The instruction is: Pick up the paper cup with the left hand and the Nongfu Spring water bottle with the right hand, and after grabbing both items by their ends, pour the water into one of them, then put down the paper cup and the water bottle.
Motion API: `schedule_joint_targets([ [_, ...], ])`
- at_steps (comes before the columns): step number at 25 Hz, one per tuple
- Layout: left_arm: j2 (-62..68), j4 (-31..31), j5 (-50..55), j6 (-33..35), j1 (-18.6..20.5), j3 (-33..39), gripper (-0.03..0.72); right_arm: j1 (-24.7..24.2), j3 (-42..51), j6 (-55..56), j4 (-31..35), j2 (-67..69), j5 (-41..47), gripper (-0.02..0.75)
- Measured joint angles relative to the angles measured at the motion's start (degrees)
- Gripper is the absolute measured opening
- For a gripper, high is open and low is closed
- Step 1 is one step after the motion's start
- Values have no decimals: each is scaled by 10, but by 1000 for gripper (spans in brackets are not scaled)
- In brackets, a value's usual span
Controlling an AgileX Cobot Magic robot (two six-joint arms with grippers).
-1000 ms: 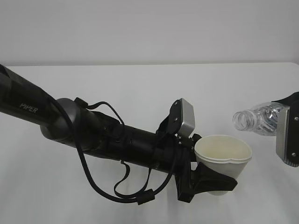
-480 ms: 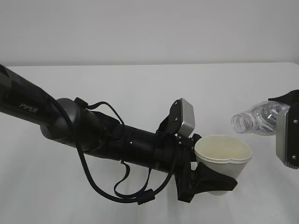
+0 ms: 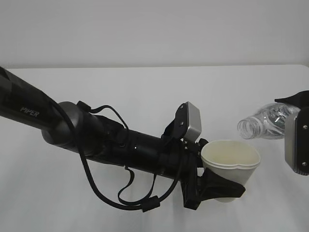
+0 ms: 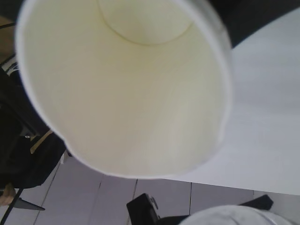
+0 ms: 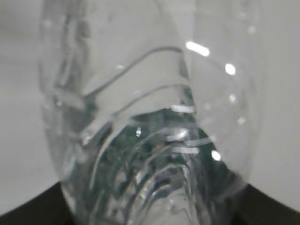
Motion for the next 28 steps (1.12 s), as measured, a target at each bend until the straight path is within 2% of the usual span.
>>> schedule_joint_targets([
  [15,0,0,0,0,0,0,429,0,0,-44,-1,0,-1,405],
  [28,0,0,19,0,-24,0,429,0,0,-52,-1,0,-9,405],
])
